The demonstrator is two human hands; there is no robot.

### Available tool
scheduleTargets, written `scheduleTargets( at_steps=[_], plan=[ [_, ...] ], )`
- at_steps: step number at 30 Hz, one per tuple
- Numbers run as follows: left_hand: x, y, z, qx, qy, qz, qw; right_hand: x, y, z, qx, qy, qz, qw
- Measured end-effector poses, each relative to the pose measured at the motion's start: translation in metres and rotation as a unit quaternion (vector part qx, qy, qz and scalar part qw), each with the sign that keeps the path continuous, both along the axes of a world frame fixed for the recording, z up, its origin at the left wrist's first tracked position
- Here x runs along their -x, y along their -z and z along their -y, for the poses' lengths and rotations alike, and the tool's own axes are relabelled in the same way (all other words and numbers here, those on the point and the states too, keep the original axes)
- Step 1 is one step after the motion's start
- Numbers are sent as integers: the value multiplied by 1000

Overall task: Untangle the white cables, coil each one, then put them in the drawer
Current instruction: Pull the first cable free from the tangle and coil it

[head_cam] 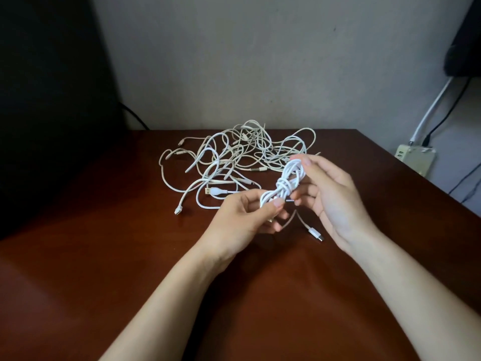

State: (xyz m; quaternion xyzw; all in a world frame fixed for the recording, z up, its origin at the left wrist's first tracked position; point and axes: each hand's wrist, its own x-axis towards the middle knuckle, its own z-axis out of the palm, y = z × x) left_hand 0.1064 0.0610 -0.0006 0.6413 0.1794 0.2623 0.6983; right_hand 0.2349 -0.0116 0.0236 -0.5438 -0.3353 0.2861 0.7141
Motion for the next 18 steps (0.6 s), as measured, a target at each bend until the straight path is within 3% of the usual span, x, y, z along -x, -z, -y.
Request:
scheduleTargets(
  at_steps=[6, 15, 18],
  plan=[
    [0, 5, -1, -51, -12, -45, 998, -2, 2, 0, 59, 32, -3, 998],
    [1, 2, 2, -40, 37, -44, 998, -4, 2, 4, 34, 75, 167, 983],
    [0, 1, 3, -8, 26, -27, 999, -6, 3, 2, 25, 97, 177, 979]
  ],
)
